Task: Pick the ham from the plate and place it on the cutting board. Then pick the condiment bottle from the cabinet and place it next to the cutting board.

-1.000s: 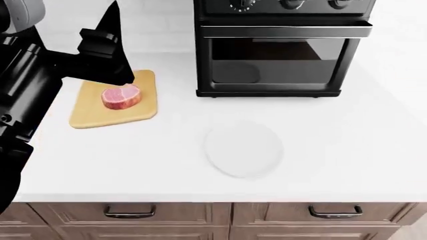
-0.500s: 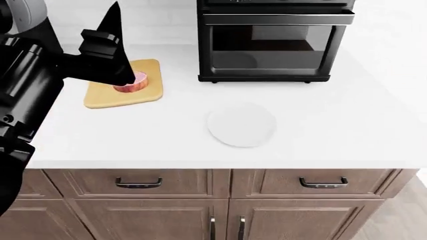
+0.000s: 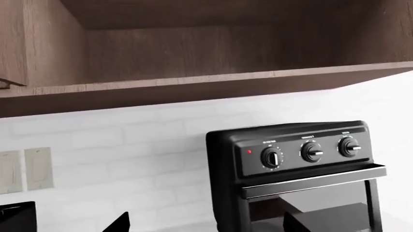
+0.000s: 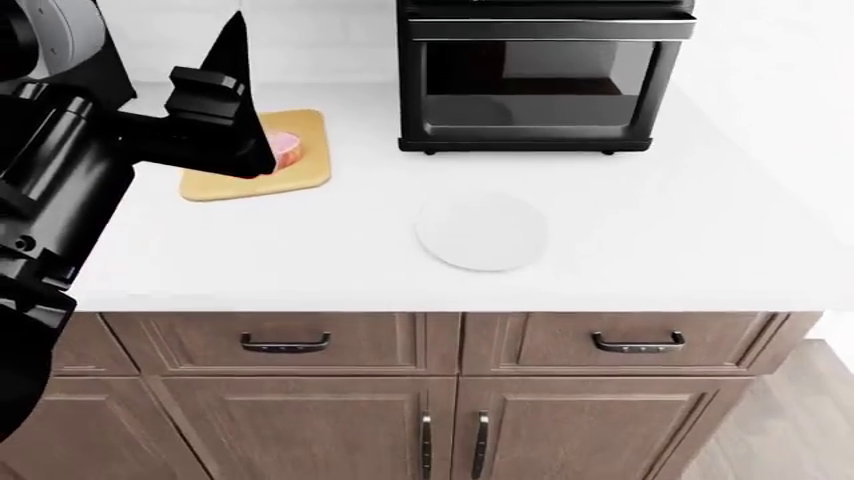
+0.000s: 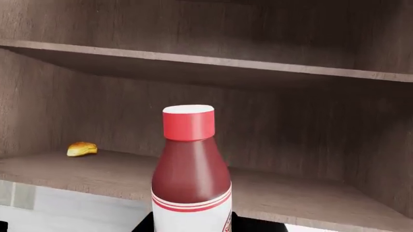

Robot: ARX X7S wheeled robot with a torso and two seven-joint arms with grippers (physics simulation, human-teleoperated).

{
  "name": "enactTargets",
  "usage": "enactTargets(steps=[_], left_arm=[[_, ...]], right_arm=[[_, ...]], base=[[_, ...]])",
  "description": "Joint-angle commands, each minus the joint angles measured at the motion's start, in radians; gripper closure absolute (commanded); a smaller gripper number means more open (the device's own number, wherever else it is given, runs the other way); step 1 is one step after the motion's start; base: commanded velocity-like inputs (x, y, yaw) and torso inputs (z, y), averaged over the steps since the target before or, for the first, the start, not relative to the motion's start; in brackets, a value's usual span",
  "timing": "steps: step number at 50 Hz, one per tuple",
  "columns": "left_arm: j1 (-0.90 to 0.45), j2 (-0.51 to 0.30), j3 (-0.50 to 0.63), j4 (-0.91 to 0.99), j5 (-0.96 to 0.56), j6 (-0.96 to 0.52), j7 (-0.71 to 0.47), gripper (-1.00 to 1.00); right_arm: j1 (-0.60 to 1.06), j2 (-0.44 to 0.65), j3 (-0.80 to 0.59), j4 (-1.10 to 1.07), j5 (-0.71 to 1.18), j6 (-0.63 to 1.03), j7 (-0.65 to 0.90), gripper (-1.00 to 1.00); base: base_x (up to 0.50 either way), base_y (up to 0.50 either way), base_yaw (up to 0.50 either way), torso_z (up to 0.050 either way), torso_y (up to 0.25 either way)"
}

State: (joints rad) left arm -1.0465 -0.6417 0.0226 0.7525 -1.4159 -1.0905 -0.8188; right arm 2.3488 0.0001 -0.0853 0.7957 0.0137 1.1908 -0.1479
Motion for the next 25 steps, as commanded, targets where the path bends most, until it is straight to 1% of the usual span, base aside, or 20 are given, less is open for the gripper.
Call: enactTargets(steps=[1,8,14,22,24,25], left_arm=[[0.01,-0.002,0.003,0.002,0.009,0.009,0.006,-1.0],[0.003,0.0,0.008,0.001,0.0,0.009,-0.004,-1.0],[0.004,0.004,0.015,0.002,0.001,0.012,-0.006,-1.0],[0.025,0.005,0.016,0.006,0.015,0.021,0.001,-1.0],[0.03,0.006,0.017,0.007,0.019,0.024,0.003,-1.0],[0.033,0.006,0.017,0.008,0.021,0.026,0.005,-1.0]], right_arm=[[0.007,0.001,-0.02,-0.039,0.037,0.027,0.003,1.0],[0.007,0.005,-0.026,-0.085,0.04,0.066,-0.003,1.0],[-0.123,0.029,-0.037,-0.378,0.072,0.228,0.022,1.0],[-0.308,0.048,-0.062,-0.74,0.104,0.371,0.039,1.0],[-0.352,0.057,-0.055,-0.796,0.164,0.38,0.092,1.0],[-0.371,0.073,-0.045,-0.818,0.262,0.38,0.173,1.0]], base=[[-0.17,0.0,0.0,0.0,0.0],[-0.01,0.0,0.0,0.0,0.0],[0.0,0.0,0.0,0.0,0.0],[0.0,0.0,0.0,0.0,0.0],[0.0,0.0,0.0,0.0,0.0],[0.0,0.0,0.0,0.0,0.0]])
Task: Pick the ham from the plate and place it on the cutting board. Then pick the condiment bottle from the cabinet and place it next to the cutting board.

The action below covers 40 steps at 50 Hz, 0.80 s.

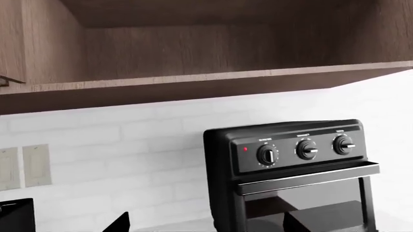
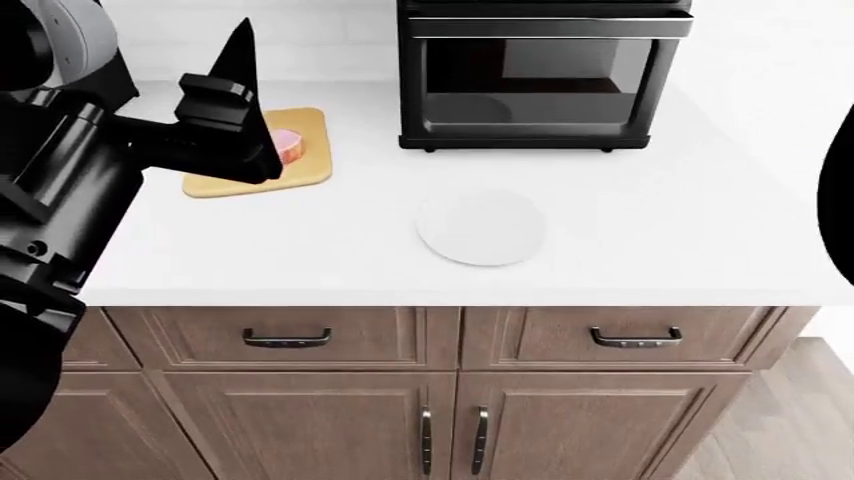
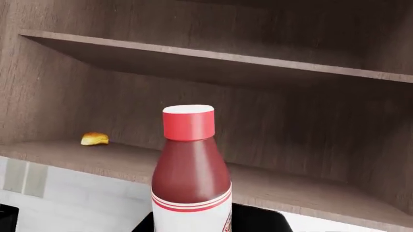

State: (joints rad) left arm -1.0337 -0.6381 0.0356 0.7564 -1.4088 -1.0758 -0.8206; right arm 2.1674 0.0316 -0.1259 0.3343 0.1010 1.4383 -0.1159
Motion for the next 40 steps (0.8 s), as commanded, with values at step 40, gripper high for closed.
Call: enactTargets(steps=[40], left_arm=[[0.133,0.01,0.007,0.037,0.058,0.063,0.025,-1.0]], right_arm=[[-0.91,0.316,0.054,-0.903,1.154,-0.123,0.88,1.0]], base=[[0.0,0.0,0.0,0.0,0.0]])
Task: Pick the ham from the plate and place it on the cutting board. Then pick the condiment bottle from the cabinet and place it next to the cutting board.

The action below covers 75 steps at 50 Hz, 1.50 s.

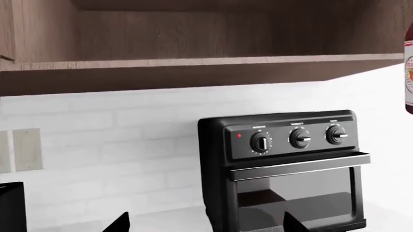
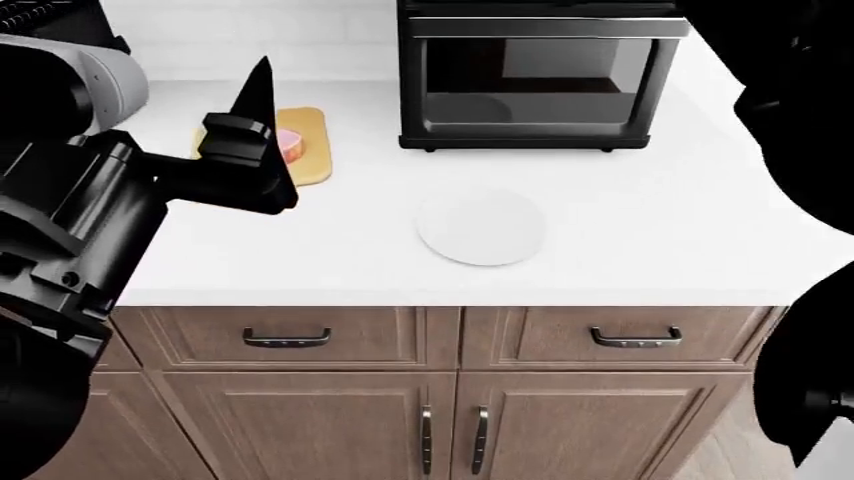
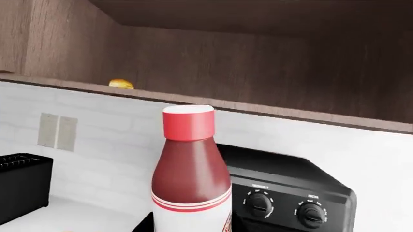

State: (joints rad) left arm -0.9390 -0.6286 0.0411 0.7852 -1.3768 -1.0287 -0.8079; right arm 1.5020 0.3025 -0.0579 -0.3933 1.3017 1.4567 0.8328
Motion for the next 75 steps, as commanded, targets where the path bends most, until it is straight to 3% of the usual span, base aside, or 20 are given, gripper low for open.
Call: enactTargets(steps=[1,17,42,57,75], left_arm=[[0.044,0.001,0.003,0.009,0.035,0.018,0.016,-1.0],[0.136,0.001,-0.002,0.028,0.107,0.059,0.04,-1.0],[0.3,-0.05,-0.058,0.053,0.171,0.116,0.068,-1.0],[0.328,-0.064,-0.074,0.056,0.167,0.128,0.065,-1.0],[0.313,-0.055,-0.055,0.053,0.16,0.128,0.056,-1.0]], right_arm=[[-0.268,0.051,-0.027,-0.189,-0.078,-0.166,-0.094,1.0],[-0.577,0.073,-0.131,-0.235,-0.368,-0.485,-0.291,1.0],[-0.742,0.022,-0.263,0.012,-0.644,-0.899,-0.55,1.0],[-0.738,0.006,-0.298,0.065,-0.656,-0.94,-0.599,1.0],[-0.752,0.018,-0.3,0.047,-0.646,-0.94,-0.593,1.0]], base=[[0.0,0.0,0.0,0.0,0.0],[0.0,0.0,0.0,0.001,0.0],[0.0,0.0,0.0,0.0,0.001],[0.0,0.02,0.0,0.0,0.0],[0.0,0.5,0.0,0.0,0.001]])
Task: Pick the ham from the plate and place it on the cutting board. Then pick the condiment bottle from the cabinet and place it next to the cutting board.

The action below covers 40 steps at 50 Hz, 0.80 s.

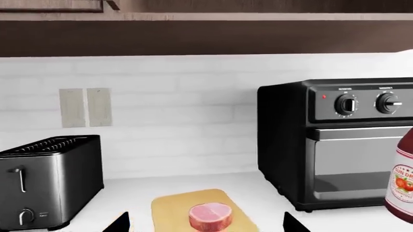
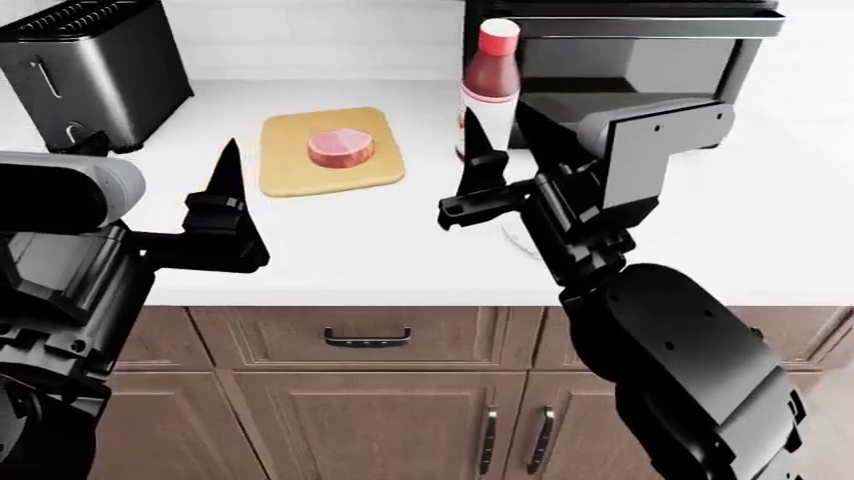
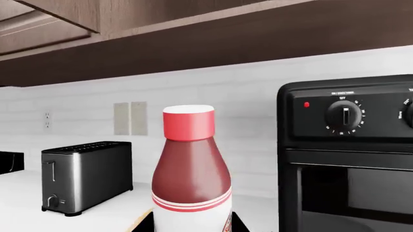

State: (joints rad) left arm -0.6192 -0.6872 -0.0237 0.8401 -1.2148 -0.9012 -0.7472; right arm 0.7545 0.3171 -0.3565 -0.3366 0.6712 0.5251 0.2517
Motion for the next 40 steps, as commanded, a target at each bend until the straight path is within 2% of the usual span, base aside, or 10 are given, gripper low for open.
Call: enactTargets(steps=[1,25,40], left_arm=[[-0.008,0.005,0.011,-0.002,-0.004,0.0,-0.006,-1.0],[-0.006,0.011,0.031,0.001,0.0,0.006,-0.008,-1.0],[-0.005,0.014,0.04,0.001,0.003,0.011,-0.009,-1.0]], right_arm=[[-0.004,0.005,-0.002,-0.011,-0.014,-0.007,-0.011,1.0],[-0.026,0.016,-0.003,-0.014,-0.013,-0.031,-0.012,1.0],[-0.043,0.025,0.001,-0.026,0.0,-0.021,0.006,1.0]], base=[[0.0,0.5,0.0,0.0,0.0],[0.0,0.5,0.0,0.0,0.0],[0.03,0.07,0.0,0.0,0.0]])
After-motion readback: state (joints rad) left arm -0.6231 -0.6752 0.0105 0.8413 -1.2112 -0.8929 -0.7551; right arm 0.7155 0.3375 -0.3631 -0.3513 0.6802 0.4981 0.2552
